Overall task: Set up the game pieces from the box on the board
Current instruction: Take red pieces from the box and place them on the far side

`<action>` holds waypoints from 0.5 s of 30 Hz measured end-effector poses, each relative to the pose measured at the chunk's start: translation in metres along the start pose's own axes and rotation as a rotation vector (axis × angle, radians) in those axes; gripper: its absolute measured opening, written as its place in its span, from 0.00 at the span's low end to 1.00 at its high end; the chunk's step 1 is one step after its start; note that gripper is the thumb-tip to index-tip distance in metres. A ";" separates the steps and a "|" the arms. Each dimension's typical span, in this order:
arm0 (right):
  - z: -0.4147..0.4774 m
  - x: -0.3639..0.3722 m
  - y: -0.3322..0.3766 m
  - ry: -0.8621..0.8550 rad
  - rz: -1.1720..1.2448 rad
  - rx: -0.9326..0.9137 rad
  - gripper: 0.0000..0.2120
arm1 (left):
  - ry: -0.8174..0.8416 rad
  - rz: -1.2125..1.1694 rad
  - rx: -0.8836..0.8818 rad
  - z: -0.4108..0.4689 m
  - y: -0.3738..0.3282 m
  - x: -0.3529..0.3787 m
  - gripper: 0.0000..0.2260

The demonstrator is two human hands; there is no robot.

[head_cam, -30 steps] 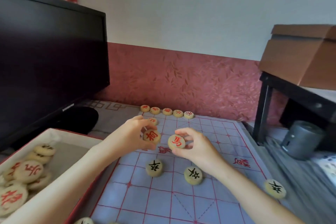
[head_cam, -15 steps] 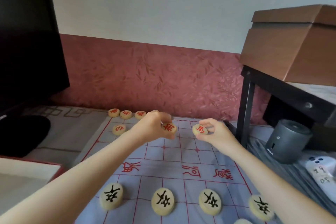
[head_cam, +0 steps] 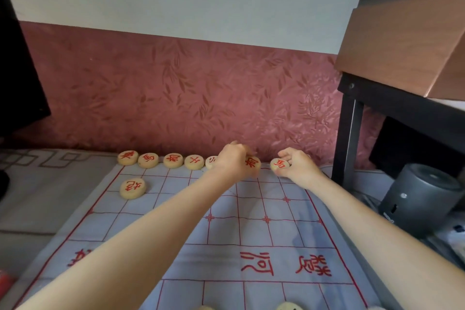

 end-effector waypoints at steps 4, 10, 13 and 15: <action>0.009 0.002 -0.007 -0.006 -0.003 0.009 0.24 | 0.008 0.043 -0.039 0.020 0.002 0.013 0.19; 0.011 0.008 -0.014 0.012 -0.045 -0.013 0.24 | 0.097 0.107 -0.055 0.034 0.008 0.031 0.26; 0.009 0.009 -0.016 0.015 -0.054 -0.014 0.25 | 0.100 0.102 -0.057 0.037 0.012 0.034 0.25; 0.006 0.009 -0.014 0.017 -0.058 -0.018 0.26 | 0.093 0.091 -0.044 0.037 0.011 0.035 0.26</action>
Point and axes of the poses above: each hand's wrist, its own z-axis towards the middle knuckle, its own x-axis out of the palm, y = z × x, the point moved 10 cm from there along z, towards the middle knuckle, and after that the axes turned 9 degrees about y, right-handed, at the moved point
